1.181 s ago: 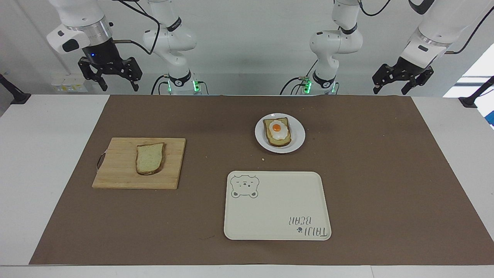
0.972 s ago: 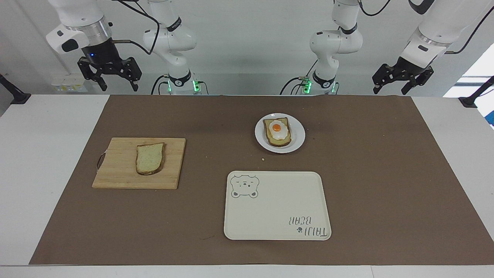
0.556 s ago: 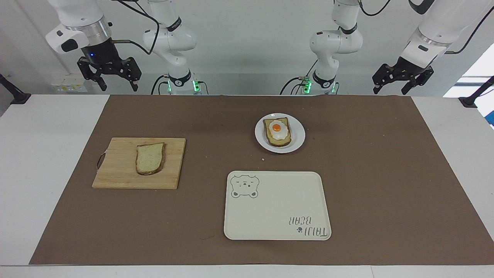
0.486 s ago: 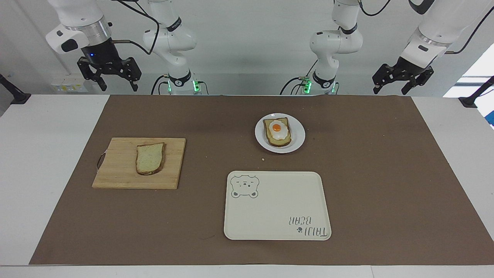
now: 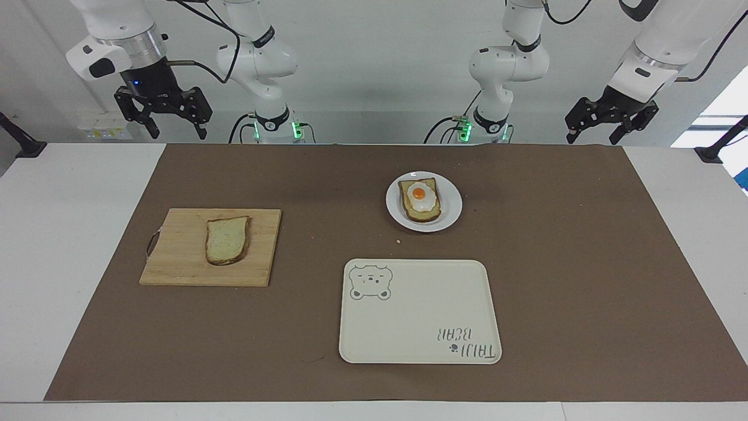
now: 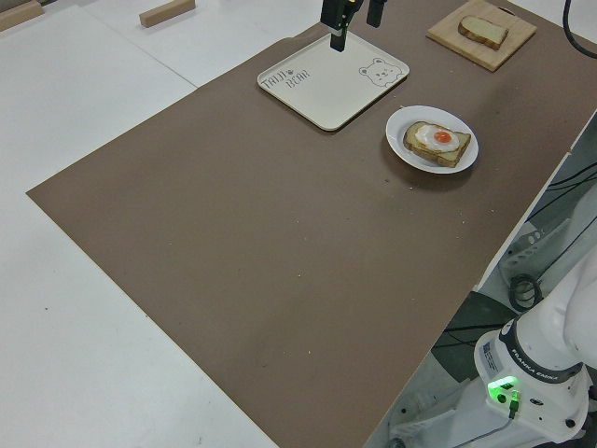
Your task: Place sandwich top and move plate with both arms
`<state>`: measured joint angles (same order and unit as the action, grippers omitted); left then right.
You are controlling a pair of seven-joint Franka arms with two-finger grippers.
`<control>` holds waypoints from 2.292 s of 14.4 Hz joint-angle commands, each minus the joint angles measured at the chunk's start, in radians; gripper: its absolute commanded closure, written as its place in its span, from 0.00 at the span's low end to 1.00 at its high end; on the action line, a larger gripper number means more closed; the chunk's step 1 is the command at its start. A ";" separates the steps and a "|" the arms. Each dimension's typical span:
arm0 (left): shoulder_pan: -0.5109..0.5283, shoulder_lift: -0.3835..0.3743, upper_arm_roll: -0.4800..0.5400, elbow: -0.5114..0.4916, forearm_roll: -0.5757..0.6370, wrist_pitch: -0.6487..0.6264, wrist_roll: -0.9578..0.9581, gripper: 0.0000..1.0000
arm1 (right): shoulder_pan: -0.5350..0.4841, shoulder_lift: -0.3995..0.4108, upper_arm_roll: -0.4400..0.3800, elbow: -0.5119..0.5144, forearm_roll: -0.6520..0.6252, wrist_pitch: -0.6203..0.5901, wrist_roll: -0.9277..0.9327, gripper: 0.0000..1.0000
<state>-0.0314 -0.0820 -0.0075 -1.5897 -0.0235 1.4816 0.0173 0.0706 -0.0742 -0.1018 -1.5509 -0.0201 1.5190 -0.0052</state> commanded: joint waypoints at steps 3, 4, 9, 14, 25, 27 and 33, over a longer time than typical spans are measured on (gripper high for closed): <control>0.016 -0.021 -0.003 -0.029 0.001 0.026 -0.004 0.00 | -0.023 -0.007 0.007 -0.023 0.000 0.029 -0.019 0.00; 0.015 -0.021 -0.003 -0.029 0.001 0.026 -0.005 0.00 | -0.026 -0.007 0.007 -0.021 0.000 0.029 -0.019 0.00; 0.007 -0.018 -0.003 -0.024 0.001 0.014 -0.007 0.00 | -0.020 -0.007 0.008 -0.023 0.002 0.049 -0.016 0.00; 0.019 -0.018 -0.003 -0.019 0.001 0.014 -0.004 0.00 | -0.025 -0.007 0.008 -0.024 0.002 0.049 -0.019 0.00; 0.016 -0.018 -0.003 -0.019 0.002 0.014 -0.004 0.00 | -0.023 -0.009 0.010 -0.038 0.002 0.050 -0.021 0.00; 0.018 -0.018 -0.003 -0.019 0.002 0.016 -0.004 0.00 | -0.023 -0.009 0.010 -0.038 0.003 0.049 -0.022 0.00; 0.018 -0.018 -0.003 -0.019 0.002 0.016 -0.003 0.00 | -0.048 -0.041 0.005 -0.041 0.017 0.015 -0.035 0.00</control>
<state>-0.0299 -0.0820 -0.0017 -1.5923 -0.0236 1.4891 0.0169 0.0511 -0.0818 -0.1024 -1.5688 -0.0191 1.5426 -0.0052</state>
